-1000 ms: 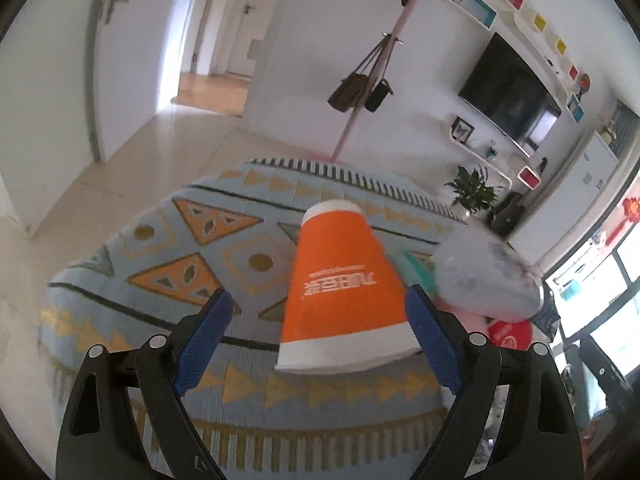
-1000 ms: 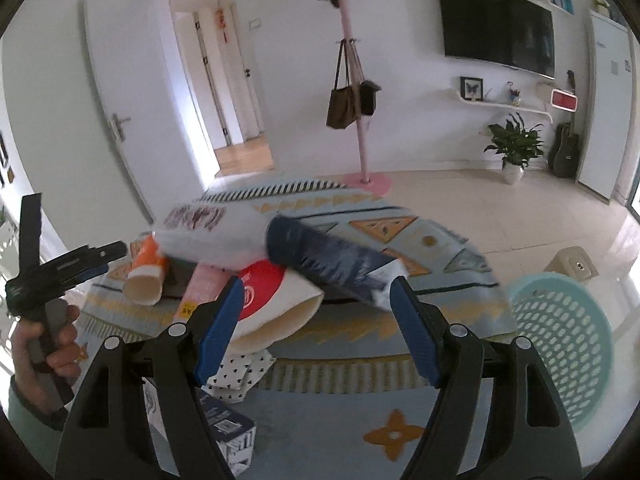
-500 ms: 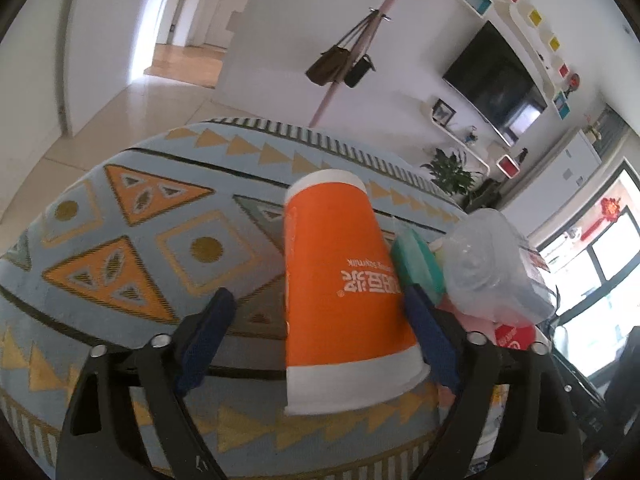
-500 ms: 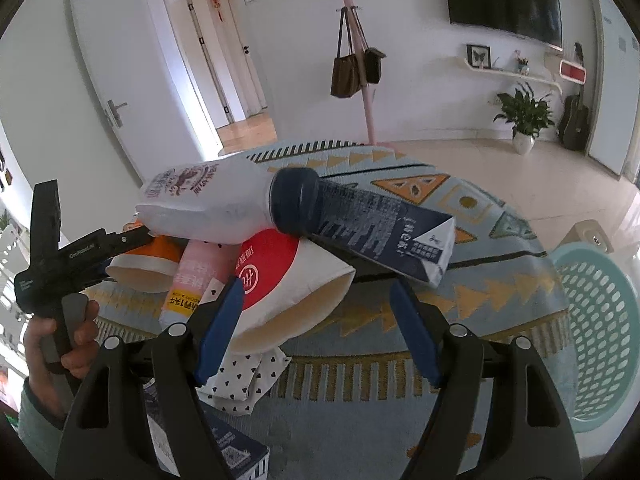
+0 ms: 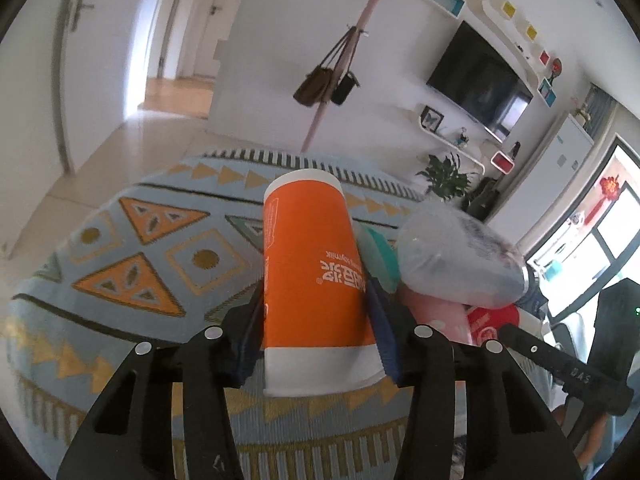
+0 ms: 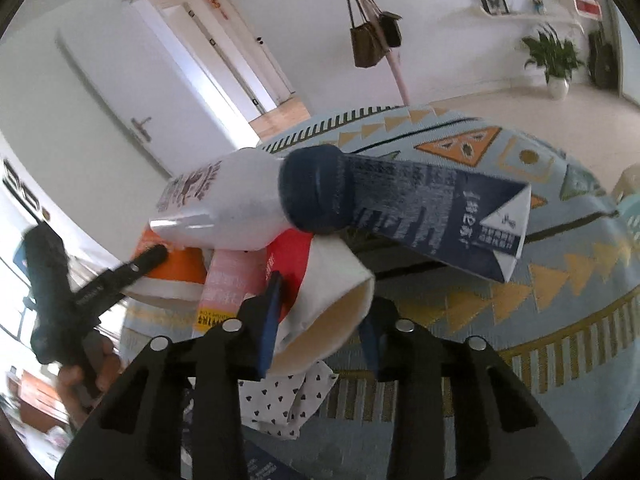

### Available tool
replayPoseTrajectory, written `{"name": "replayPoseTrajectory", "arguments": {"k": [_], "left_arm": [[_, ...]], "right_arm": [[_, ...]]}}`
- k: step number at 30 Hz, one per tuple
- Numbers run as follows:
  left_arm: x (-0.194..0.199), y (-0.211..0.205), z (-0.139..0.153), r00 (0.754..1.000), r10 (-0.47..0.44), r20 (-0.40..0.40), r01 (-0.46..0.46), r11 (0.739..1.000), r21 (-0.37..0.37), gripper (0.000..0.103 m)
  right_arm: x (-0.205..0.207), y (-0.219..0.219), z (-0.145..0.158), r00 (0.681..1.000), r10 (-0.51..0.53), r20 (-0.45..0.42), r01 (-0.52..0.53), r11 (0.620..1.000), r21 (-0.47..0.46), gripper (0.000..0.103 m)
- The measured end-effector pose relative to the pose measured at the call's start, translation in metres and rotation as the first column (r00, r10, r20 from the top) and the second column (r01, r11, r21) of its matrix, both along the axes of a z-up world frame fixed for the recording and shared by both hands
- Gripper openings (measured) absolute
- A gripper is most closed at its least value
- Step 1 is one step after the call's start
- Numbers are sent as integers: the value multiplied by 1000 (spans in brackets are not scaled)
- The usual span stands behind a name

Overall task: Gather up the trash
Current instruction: 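Grasp the orange paper cup with the left tool while the right tool grasps the red-white cup, then carry both cups over the blue basket and open both tools to drop them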

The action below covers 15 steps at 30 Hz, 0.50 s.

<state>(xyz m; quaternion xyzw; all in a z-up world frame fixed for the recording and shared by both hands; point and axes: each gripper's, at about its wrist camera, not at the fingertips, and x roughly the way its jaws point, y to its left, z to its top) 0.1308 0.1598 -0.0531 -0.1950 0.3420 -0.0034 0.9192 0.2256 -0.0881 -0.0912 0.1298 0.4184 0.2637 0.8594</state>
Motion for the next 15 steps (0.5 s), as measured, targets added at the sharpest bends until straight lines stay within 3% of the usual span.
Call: {"name": "replayPoseTrajectory", "arguments": {"k": [8,15], "left_arm": [[-27,-12,37,996,3,87,-5,1000,24,46],[-39,-37,77,984,-40,175,31,998,58,46]], "right_arm": [[-45,3,29,991,29,134,-12,992,-128,26],[-73,-24,64,968,-18,250,54,989,-138,26]]}}
